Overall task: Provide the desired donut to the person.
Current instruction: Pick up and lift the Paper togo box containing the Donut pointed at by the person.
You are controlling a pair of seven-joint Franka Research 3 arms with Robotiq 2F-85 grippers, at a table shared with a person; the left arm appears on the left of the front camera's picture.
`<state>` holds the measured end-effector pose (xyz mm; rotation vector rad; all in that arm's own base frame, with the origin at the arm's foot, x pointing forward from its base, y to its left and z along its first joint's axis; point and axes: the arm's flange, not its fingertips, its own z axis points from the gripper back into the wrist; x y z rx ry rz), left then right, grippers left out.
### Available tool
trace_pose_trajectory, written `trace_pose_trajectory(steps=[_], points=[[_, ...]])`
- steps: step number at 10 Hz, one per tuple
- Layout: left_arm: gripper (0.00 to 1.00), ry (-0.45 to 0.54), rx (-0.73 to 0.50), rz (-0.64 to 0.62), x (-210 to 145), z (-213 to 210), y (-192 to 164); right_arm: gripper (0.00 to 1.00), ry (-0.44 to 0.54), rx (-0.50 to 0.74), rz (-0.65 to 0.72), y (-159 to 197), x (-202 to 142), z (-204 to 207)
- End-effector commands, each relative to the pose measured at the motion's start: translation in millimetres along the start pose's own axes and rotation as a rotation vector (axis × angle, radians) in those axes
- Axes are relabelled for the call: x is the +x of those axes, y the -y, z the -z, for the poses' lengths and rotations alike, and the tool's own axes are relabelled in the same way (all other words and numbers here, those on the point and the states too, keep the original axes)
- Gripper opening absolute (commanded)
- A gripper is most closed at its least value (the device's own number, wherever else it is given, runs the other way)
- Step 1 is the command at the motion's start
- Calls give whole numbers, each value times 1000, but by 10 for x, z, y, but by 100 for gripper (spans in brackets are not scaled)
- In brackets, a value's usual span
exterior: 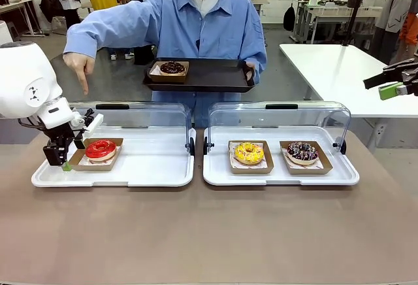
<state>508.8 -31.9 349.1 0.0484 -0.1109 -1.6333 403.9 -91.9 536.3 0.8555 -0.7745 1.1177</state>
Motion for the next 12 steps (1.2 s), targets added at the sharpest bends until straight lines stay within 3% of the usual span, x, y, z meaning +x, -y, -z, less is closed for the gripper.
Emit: trace_pose_trajectory(steps=[1, 12], points=[[100, -30, -12, -26, 0, 63, -73, 100, 13, 6, -7, 2, 6, 5], [100, -53, -60, -47, -11, 241, -149, 100, 13, 6, -7, 2, 6, 5]])
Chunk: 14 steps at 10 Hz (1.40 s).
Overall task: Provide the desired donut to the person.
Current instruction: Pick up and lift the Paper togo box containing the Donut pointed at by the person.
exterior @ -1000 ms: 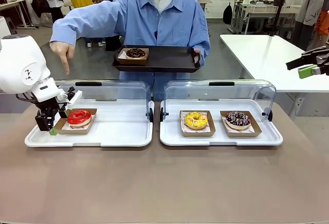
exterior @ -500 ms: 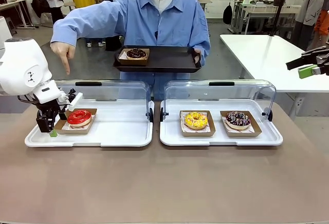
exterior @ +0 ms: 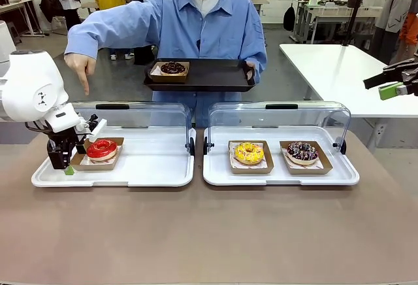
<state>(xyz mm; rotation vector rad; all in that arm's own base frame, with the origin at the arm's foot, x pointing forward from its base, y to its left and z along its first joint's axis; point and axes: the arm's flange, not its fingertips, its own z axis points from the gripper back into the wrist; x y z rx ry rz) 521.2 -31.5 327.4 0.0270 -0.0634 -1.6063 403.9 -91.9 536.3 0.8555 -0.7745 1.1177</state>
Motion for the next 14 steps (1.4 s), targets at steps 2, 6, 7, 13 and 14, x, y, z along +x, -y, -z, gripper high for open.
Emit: trace_pose_trajectory(steps=[2, 6, 7, 13, 14], points=[[100, -47, -32, -15, 15, 19, -39, 100, 13, 6, -7, 2, 6, 5], [100, -39, -40, -22, 27, 47, -47, 100, 13, 6, -7, 2, 6, 5], [79, -31, -37, -25, 30, 53, -40, 100, 13, 6, -7, 2, 6, 5], [7, -15, -27, -41, 39, 62, -68, 100, 13, 6, -7, 2, 6, 5], [0, -15, -24, -40, 36, 48, -66, 100, 13, 6, -7, 2, 6, 5]])
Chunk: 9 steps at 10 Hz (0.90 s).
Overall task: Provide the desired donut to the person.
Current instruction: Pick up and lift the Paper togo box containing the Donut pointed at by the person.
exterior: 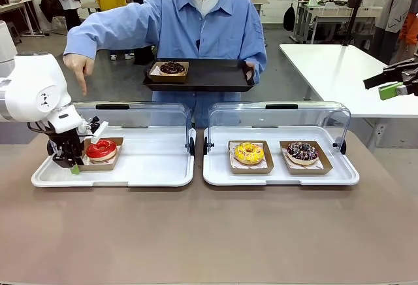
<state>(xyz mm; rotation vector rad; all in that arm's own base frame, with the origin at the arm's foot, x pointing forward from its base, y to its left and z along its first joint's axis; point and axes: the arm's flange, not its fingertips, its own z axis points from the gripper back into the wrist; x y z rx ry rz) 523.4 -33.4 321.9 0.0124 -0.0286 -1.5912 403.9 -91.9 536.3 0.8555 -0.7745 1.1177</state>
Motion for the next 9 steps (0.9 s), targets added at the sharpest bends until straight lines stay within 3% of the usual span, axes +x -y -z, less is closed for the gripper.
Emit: trace_pose_trajectory(steps=[1, 5, 9], points=[[0, -1, 8, -24, 12, -14, -34, 100, 13, 6, -7, 2, 6, 5], [0, -7, 10, -7, -10, -62, -21, 100, 13, 6, -7, 2, 6, 5], [0, -44, -39, 3, -18, -439, 327, 100, 13, 6, -7, 2, 6, 5]])
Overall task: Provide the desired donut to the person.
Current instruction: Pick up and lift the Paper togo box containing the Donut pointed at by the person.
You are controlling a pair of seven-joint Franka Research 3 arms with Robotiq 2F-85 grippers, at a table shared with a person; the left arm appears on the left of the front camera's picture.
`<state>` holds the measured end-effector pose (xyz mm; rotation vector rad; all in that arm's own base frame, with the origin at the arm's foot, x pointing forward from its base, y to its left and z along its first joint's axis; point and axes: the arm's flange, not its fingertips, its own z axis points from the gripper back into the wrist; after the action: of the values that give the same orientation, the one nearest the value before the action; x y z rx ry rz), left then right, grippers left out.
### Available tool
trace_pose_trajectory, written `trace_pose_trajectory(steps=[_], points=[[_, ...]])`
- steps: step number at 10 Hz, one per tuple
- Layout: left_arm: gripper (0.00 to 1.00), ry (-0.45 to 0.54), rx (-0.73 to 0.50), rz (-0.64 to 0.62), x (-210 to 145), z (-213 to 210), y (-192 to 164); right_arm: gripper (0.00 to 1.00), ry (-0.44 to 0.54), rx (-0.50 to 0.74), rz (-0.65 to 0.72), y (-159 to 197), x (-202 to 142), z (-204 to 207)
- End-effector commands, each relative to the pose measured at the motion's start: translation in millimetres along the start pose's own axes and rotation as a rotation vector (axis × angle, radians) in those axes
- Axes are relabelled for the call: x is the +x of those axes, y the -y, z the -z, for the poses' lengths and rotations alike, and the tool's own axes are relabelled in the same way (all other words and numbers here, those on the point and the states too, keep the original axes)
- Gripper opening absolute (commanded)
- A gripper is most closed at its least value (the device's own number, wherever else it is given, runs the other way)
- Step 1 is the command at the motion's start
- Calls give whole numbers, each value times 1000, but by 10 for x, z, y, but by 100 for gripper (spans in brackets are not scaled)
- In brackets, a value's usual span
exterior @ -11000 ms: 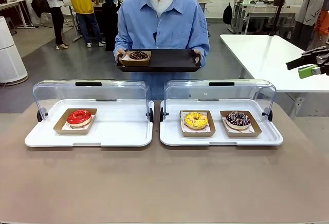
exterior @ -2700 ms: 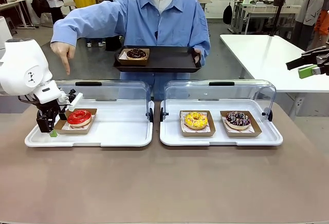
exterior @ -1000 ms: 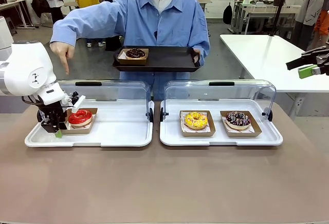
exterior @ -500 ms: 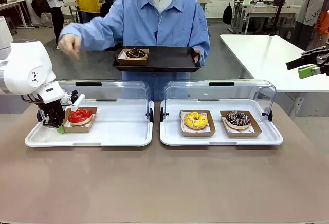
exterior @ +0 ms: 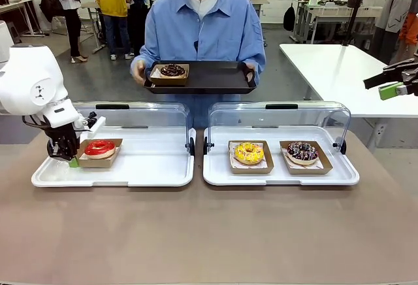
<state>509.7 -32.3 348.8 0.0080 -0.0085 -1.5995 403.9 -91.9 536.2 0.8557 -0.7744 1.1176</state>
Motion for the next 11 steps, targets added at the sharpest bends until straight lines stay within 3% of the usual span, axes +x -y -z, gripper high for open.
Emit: trace_pose_trajectory(steps=[1, 6, 8, 11], points=[[0, -48, -47, -8, -28, -331, 337, 100, 13, 5, -7, 1, 7, 4], [0, -51, -79, 92, -33, -1142, 1134, 100, 13, 5, -7, 1, 7, 4], [0, -31, -16, 101, 10, -1476, 1427, 100, 13, 5, -7, 1, 7, 4], [0, -24, 98, 79, 185, -1960, 1587, 100, 13, 5, -7, 1, 7, 4]])
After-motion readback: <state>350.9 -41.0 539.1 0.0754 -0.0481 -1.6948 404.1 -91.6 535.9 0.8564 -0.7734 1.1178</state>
